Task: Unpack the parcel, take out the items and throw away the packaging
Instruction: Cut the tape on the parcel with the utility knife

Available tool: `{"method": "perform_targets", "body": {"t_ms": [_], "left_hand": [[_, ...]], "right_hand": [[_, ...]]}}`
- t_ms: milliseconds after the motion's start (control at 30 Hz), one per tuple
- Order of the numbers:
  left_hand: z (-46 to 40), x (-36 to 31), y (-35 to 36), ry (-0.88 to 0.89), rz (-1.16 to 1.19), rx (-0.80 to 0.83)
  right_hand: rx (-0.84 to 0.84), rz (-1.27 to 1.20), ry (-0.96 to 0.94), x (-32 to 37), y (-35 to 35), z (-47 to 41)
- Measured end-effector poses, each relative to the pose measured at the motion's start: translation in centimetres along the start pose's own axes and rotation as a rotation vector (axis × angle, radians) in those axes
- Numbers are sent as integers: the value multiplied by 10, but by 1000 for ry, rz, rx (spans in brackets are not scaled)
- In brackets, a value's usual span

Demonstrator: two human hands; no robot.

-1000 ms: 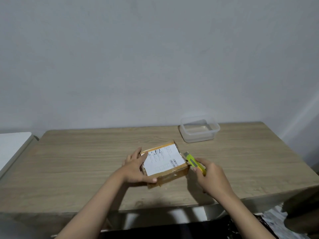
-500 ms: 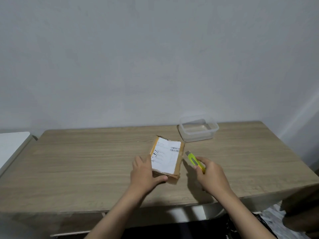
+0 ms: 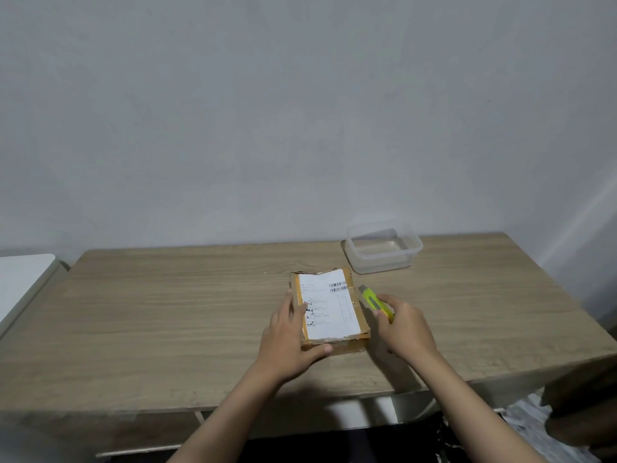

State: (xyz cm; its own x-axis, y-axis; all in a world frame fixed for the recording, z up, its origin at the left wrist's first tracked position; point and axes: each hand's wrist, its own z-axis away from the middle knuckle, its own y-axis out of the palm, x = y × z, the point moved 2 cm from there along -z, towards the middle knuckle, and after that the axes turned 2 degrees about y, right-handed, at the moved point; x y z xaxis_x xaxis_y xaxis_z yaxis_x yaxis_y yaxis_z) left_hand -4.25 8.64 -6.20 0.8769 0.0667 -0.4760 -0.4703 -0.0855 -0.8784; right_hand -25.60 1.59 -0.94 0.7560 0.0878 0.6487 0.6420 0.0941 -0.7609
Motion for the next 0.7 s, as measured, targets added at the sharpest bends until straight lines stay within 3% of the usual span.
{"method": "perform_targets", "body": {"t_ms": [133, 300, 700], "left_hand": [[-2, 6, 12, -15, 128, 102], [-1, 9, 20, -73, 375, 81], [-1, 10, 23, -80, 414, 65]], "right_hand": [[8, -48, 58, -8, 6, -13], [38, -167, 103, -13, 11, -25], [72, -255, 65, -23, 14, -31]]}}
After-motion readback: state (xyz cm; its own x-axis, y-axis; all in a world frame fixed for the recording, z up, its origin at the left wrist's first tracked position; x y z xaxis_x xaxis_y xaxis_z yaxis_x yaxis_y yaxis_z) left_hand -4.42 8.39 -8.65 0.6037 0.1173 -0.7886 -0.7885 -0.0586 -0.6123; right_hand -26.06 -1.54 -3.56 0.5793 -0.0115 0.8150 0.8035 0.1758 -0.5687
